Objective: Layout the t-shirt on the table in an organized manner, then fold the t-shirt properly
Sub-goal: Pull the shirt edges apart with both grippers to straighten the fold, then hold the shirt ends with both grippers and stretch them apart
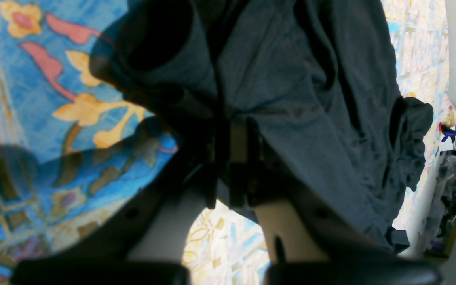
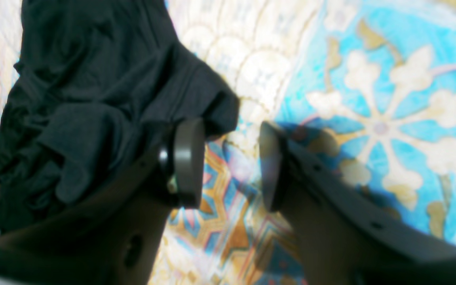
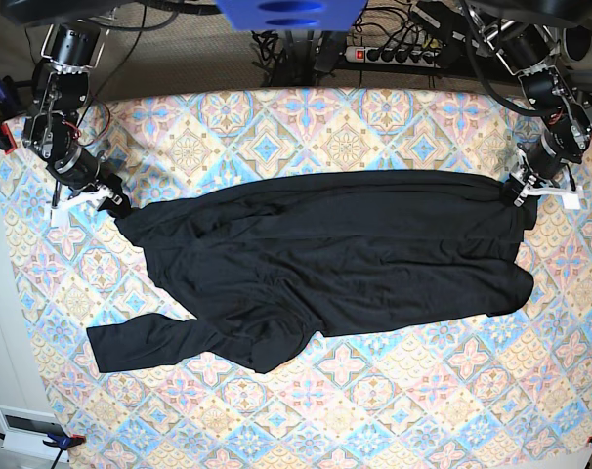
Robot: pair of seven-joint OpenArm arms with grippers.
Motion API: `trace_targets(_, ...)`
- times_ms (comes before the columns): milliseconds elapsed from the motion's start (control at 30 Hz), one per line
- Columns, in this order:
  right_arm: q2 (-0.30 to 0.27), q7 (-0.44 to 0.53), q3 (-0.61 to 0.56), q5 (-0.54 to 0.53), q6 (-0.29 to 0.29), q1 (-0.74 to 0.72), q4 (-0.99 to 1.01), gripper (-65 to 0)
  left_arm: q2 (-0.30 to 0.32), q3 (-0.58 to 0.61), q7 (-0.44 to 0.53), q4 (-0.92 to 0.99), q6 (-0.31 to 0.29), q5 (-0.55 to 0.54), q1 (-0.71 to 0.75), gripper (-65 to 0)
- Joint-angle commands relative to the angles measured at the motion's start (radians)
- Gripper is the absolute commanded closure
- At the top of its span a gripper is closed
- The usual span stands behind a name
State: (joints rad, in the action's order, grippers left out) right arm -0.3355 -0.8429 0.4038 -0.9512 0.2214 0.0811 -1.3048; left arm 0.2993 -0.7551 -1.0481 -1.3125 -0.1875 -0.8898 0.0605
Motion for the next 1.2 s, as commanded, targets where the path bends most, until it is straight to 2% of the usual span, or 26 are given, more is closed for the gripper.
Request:
trace_targets(0,0.0,0.004,0.004,-0.009,0.003,-0.028,-0.005,-22.7,0.019,-0.002,0.009,-0.019,-0.008,-0.016,-0.009,0.0)
trace_targets(600,0.014,0.01,-0.082,-0.005,0.003,-0.125,0.041,-22.3,0.021,-0.002,0.007,-0.019,-0.008,-0.016,0.012,0.0)
trace_targets(700,0.014,0.004,-0.076,-0.005,0.003,-0.125,0.037,-17.2,0.024,-0.002,0.007,-0.019,-0.008,-0.016,0.012,0.0)
trace_targets(867,0.014,0.004,-0.07,-0.009,0.003,-0.117,0.029,0.0,0.024,-0.002,0.007,-0.019,-0.008,-0.022,0.037,0.0)
trace_targets(1167,0.013,0.001,0.043,-0.009,0.003,0.052,-0.157,-0.2,0.053,-0.004,0.009,-0.045,-0.01,-0.056,0.089,0.0)
